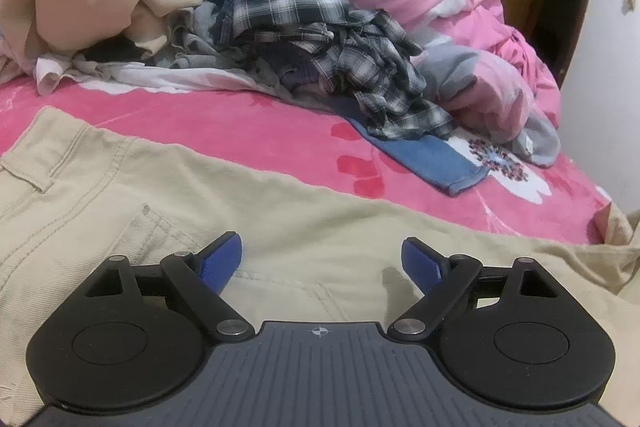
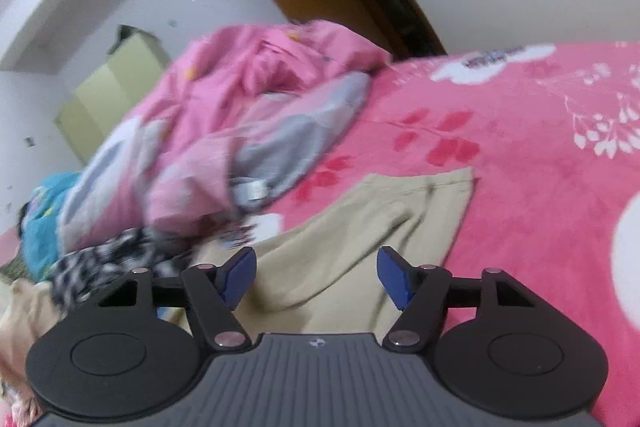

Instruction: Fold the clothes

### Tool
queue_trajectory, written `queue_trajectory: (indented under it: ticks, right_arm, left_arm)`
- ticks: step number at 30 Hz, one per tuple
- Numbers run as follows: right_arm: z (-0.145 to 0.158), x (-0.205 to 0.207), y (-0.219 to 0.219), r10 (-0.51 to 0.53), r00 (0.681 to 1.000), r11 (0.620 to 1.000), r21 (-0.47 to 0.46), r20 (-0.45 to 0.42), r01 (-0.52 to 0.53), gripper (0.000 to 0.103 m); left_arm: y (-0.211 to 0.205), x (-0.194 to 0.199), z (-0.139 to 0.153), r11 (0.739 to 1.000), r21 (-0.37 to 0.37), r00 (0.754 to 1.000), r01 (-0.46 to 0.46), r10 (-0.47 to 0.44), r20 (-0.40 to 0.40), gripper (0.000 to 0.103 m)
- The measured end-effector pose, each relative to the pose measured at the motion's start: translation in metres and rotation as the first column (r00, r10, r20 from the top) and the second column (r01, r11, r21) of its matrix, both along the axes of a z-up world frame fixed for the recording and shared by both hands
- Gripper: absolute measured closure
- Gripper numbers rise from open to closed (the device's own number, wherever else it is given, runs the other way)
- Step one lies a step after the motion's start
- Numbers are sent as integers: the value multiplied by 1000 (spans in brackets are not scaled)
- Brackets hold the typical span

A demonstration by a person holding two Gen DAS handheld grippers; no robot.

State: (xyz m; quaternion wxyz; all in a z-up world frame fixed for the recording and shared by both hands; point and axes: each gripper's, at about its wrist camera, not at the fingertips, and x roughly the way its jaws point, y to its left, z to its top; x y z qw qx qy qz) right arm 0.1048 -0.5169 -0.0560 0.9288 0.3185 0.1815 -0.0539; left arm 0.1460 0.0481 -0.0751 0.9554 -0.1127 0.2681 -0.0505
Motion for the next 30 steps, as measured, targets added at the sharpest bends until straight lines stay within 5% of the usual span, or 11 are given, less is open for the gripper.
queue_trajectory:
  ticks: [9,13,16,20,25,28,30]
  right_arm:
    - [-36,68,-38,26,993,998,58,-116,-20,51]
    - [-39,79,-46,68,994,991,118,-86,-57,90]
    - [-26,62,-50,95,993,972,211,64,-107,101]
    - [15,27,-35,149,962,956,217,228,-199,103]
    - [77,0,10,267,908,954,48,323,-298,103]
    - [84,0,23,233,945,972,-35,228,-231,95]
    - [77,8,25,197,972,980,-61,125,-191,72]
  left_arm:
    - [-9,2,-1,999,52,1000,5,-5,-9,11]
    - [-9,2,-2,998,55,1000,5,-5,-9,11]
    - [-9,2,-2,999,51,1000,5,-5,-8,11]
    - [-8,2,-2,999,47,1000,6,-6,-7,11]
    - [-7,2,-2,999,39,1000,7,-7,-4,11]
    - [-5,2,-2,999,31,1000,7,-7,-1,11]
    - [-5,2,-2,1000,26,1000,7,-8,0,11]
